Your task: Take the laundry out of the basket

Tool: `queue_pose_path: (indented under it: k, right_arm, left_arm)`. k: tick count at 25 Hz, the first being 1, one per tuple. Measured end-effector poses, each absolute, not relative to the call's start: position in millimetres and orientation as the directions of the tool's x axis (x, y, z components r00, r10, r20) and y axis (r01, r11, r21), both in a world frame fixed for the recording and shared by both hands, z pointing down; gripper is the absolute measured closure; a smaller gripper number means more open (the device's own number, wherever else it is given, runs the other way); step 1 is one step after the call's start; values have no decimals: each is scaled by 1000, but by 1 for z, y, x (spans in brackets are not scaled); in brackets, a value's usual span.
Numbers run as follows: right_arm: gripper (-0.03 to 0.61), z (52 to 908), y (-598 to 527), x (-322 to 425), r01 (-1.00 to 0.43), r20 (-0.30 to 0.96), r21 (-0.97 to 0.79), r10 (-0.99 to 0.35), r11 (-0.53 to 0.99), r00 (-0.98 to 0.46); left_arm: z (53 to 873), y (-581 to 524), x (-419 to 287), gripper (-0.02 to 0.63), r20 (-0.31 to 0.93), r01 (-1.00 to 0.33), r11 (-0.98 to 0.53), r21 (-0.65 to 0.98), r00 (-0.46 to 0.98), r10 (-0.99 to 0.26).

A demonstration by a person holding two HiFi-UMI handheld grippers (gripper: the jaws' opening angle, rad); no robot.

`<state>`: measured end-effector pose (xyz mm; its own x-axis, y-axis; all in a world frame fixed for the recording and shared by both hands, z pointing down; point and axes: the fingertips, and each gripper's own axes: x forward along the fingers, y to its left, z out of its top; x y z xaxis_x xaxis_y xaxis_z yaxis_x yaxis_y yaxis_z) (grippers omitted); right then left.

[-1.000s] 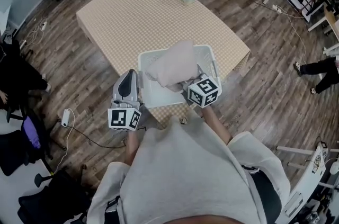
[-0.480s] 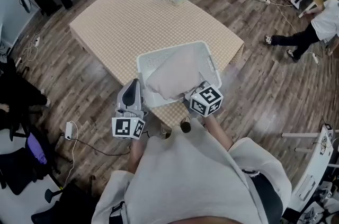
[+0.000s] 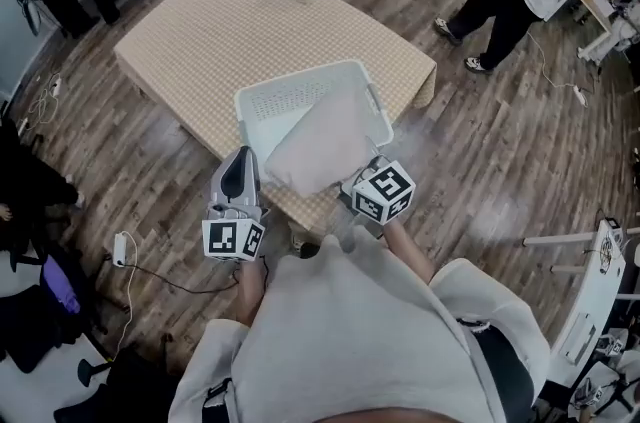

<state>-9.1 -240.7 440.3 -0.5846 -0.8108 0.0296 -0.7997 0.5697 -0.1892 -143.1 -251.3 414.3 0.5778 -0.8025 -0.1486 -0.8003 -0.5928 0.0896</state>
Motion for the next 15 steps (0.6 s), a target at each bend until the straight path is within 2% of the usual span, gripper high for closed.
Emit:
queue_pose_path:
  k: [15]
  right_arm:
    - [407,463,-80,43,-738,-4,-230,-759,634,-651]
  left_arm:
    - [431,-81,-83,604,-93,-841,-539,49,533,-841]
